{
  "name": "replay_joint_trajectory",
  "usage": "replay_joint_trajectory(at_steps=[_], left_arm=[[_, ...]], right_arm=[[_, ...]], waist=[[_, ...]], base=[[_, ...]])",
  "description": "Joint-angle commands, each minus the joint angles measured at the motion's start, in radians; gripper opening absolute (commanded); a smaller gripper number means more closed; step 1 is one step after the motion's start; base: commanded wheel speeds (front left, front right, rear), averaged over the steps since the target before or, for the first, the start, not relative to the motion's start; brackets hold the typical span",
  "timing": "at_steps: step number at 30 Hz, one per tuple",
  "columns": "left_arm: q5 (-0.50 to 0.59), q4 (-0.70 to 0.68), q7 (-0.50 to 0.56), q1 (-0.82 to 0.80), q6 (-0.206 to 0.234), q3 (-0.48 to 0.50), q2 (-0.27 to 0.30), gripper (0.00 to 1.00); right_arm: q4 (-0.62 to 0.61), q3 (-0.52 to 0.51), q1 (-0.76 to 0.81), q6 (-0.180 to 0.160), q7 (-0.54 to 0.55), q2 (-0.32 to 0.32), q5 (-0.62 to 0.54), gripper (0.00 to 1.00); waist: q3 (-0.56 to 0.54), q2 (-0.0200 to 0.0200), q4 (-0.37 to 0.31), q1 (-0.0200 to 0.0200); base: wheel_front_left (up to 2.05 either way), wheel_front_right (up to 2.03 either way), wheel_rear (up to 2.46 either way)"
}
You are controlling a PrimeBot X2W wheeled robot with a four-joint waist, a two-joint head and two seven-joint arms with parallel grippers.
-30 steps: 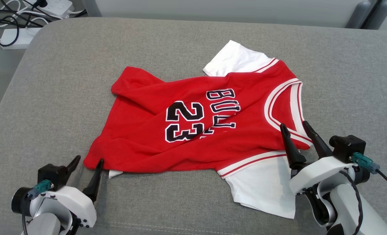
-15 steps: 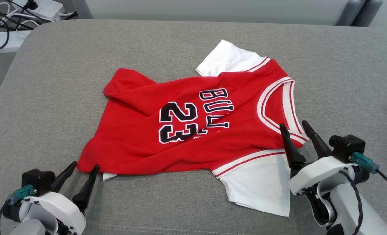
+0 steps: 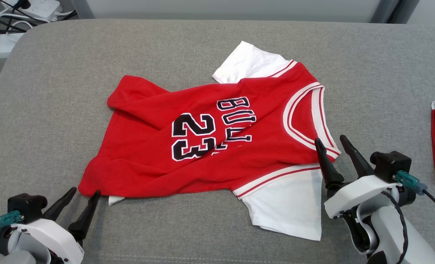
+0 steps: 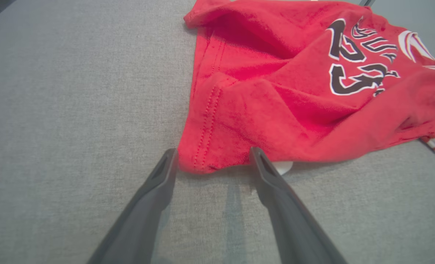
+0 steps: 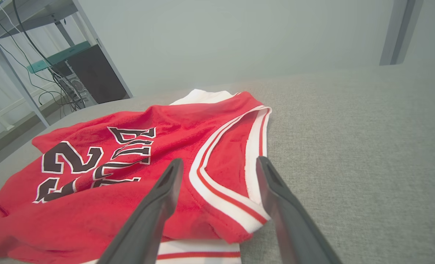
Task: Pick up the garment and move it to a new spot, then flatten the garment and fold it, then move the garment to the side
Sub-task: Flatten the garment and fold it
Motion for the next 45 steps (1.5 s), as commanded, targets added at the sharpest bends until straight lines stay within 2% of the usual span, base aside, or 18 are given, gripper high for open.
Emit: replay_joint_trajectory(at_steps=[1, 11, 17, 26, 45], left_arm=[[-0.008, -0.016, -0.013, -0.045, 0.000, 0.036, 0.055, 1.00], [-0.085, -0.041, -0.013, -0.088, 0.000, -0.015, 0.102, 1.00], [-0.112, -0.034, -0.013, -0.098, 0.000, -0.035, 0.108, 1.00], [-0.148, 0.005, -0.013, -0.102, 0.000, -0.018, 0.105, 1.00], [-0.279, 0.039, -0.013, -0.048, 0.000, -0.054, 0.081, 1.00]], right_arm=[[-0.031, 0.018, -0.003, 0.004, -0.013, 0.001, 0.005, 1.00], [-0.034, 0.017, -0.009, 0.004, -0.013, -0.005, 0.003, 1.00], [-0.035, 0.016, -0.012, 0.004, -0.013, -0.008, 0.003, 1.00], [-0.038, 0.011, -0.014, 0.004, -0.013, -0.011, 0.001, 1.00], [-0.036, 0.011, -0.008, 0.004, -0.013, -0.007, -0.002, 1.00]], waist=[[0.002, 0.0000, -0.003, 0.0000], [0.019, 0.0000, -0.022, 0.0000], [0.027, 0.0000, -0.033, 0.0000], [0.032, 0.0000, -0.038, 0.0000], [0.013, 0.0000, -0.048, 0.0000]], base=[[0.00, 0.00, 0.00], [0.00, 0.00, 0.00], [0.00, 0.00, 0.00], [0.00, 0.00, 0.00], [0.00, 0.00, 0.00]])
